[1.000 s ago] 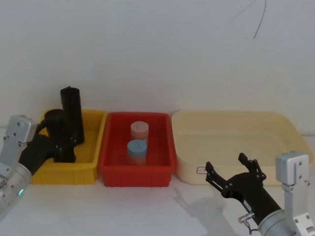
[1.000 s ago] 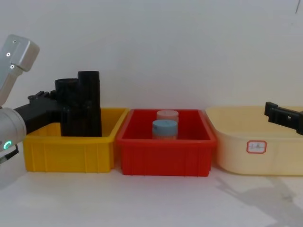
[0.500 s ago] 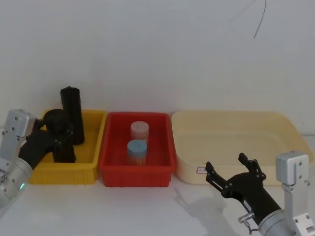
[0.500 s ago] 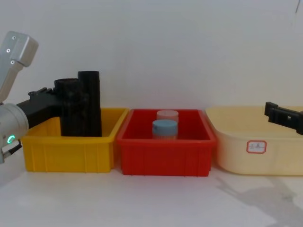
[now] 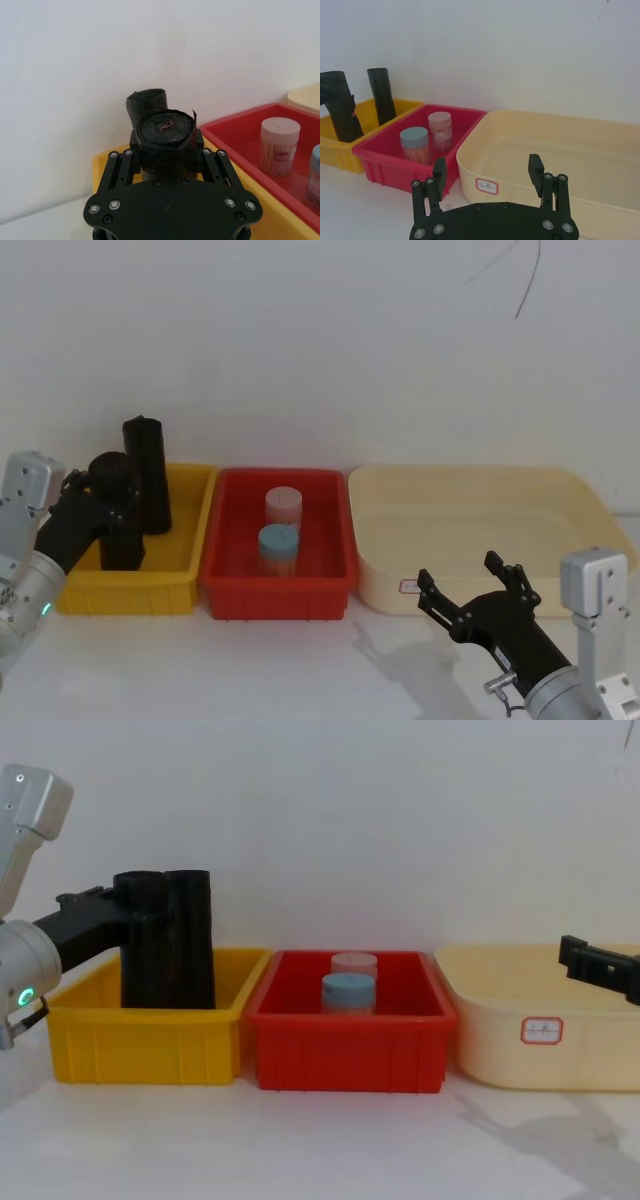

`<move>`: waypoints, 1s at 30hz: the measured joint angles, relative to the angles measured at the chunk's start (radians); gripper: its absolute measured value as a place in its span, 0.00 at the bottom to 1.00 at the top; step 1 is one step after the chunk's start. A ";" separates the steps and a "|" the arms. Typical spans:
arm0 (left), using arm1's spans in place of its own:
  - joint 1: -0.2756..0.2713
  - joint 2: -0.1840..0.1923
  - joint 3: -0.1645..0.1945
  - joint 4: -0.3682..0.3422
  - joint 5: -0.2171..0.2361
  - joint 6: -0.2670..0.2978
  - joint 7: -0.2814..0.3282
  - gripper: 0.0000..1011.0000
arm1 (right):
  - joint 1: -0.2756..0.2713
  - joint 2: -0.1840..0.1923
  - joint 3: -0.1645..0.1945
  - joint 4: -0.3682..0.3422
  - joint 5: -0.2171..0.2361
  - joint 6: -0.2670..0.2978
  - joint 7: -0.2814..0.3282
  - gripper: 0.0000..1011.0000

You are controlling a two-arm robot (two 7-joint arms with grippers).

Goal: Pick up the garbage bag with the one hand and transfer it to the other hand.

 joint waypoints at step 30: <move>0.048 0.006 0.028 -0.187 -0.090 -0.058 -0.247 0.54 | 0.000 0.000 0.000 0.000 0.000 0.000 0.000 0.99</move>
